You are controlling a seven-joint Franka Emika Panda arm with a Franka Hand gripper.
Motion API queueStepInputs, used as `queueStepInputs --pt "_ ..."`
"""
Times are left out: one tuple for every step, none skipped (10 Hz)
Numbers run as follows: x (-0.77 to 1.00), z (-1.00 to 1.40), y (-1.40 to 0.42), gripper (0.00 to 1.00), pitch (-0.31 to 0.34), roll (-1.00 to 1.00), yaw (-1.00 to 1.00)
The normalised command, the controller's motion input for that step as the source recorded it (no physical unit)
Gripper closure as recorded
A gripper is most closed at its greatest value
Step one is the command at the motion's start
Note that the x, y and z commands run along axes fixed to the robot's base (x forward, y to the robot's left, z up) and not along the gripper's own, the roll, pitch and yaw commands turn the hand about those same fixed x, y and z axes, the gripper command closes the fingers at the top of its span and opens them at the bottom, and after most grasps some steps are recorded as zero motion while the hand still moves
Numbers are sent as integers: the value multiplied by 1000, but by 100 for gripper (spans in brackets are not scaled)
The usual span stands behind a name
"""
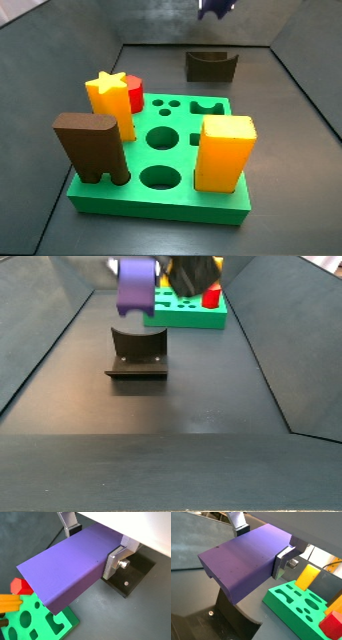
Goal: Pick up the arch object. Move up. Place the arch object on the fixture. Regrasp the arch object. Rotate the arch object. Move to above the board. Insert the arch object.
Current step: Place the arch object on the fixture.
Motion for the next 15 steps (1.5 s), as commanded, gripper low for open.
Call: queueStepInputs --pt "139 -1000 139 100 203 -1000 -64" --pt "151 -1000 135 100 215 -874 -111" --pt "155 -1000 139 100 195 -760 -130" --pt "167 -1000 143 100 133 -468 -178" --pt "179 -1000 142 100 100 -297 -193" --pt "181 -985 131 100 65 -202 -190" --pt "157 -832 113 100 39 -174 -186" --pt "106 -470 79 100 -10 -151 -164" --pt "92 -338 66 100 -26 -145 -151" --pt "57 -218 42 100 -49 -110 -112" --pt "57 -214 41 100 -54 -102 -90" --pt "58 -212 39 100 -54 -102 -63" --pt "59 -211 39 100 -54 -102 -54" --pt "0 -167 -500 100 0 0 0" --pt "0 0 0 0 0 0 0"
